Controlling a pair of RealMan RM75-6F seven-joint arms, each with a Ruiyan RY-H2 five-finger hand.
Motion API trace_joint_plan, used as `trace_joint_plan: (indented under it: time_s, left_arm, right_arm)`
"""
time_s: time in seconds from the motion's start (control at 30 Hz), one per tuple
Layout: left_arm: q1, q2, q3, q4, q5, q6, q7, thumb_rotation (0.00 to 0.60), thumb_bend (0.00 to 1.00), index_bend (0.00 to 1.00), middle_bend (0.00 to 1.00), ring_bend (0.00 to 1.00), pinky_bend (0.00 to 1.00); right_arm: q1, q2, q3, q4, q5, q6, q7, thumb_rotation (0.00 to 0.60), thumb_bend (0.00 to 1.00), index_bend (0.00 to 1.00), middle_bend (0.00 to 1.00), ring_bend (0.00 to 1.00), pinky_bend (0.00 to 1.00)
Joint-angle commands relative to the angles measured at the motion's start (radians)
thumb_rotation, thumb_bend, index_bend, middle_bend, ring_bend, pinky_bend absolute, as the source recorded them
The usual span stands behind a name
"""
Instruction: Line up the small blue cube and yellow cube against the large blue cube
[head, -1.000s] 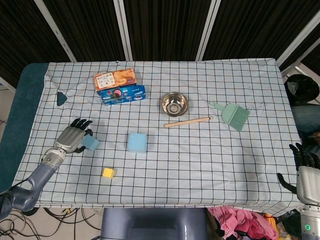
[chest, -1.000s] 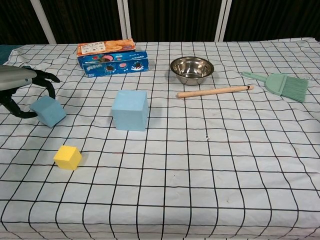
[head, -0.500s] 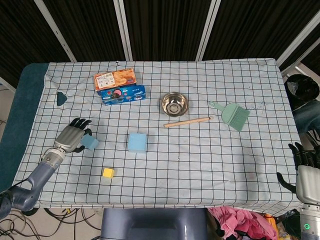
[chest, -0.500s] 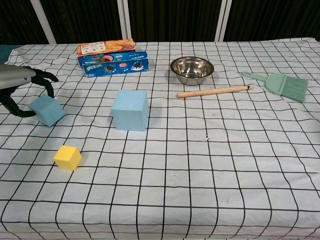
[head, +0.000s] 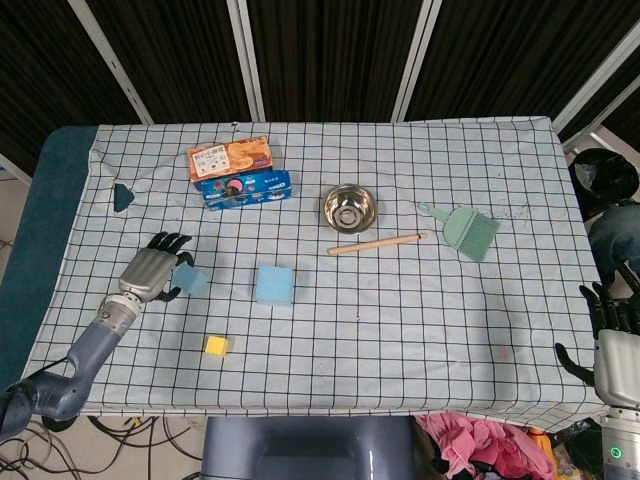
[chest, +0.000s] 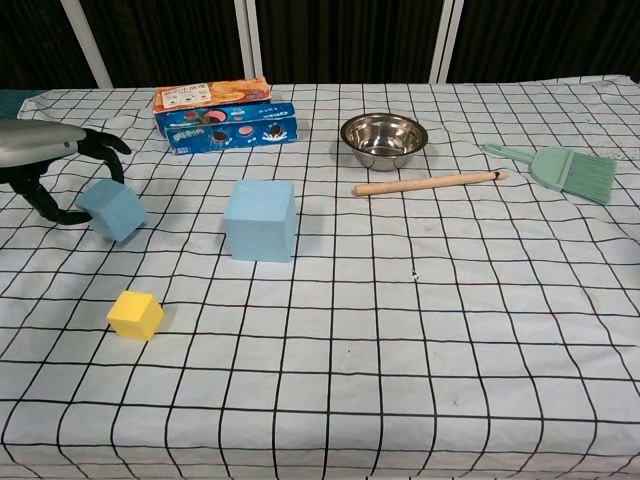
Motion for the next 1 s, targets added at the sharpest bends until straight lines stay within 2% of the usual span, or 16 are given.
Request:
trace_joint_plan:
  time_s: [0.03,0.23,0.43,0.57,0.77,1.0]
  left_arm:
    - [-0.034,-0.008,-0.061,-0.088,-0.135,0.016,0.134,0.600,0.35,0.40,0.08,0.00,0.00]
    - [-0.081,-0.042,-0.096,-0.199,-0.321,0.070,0.321,0.600,0.35,0.41,0.09,0.00,0.00]
    - [-0.145,-0.092,-0.102,-0.308,-0.577,0.170,0.533,0.600,0.35,0.44,0.09,0.00,0.00]
    - [-0.177,-0.130,-0.105,-0.318,-0.687,0.227,0.609,0.600,0.35,0.44,0.09,0.00,0.00]
    - [-0.216,-0.193,-0.130,-0.282,-0.798,0.266,0.646,0.600,0.35,0.43,0.09,0.00,0.00]
    - [-0.248,-0.250,-0.141,-0.251,-0.821,0.297,0.661,0.600,0.35,0.43,0.09,0.00,0.00]
  right_arm:
    - [-0.003,0.002,0.000,-0.001,0.001,0.003,0.005,0.600,0.21,0.10,0.07,0.21,0.12]
    - [-0.005,0.008,-0.001,0.001,-0.001,0.004,0.018,0.600,0.21,0.10,0.07,0.21,0.12]
    - [-0.010,0.015,-0.001,-0.004,-0.009,0.013,0.031,0.600,0.21,0.10,0.07,0.21,0.12]
    - [-0.013,0.018,-0.001,-0.006,-0.010,0.016,0.035,0.600,0.21,0.10,0.07,0.21,0.12]
    - [-0.015,0.020,-0.001,-0.006,-0.009,0.017,0.037,0.600,0.21,0.10,0.07,0.21,0.12]
    - [-0.013,0.019,-0.001,-0.004,-0.008,0.014,0.036,0.600,0.21,0.10,0.07,0.21,0.12]
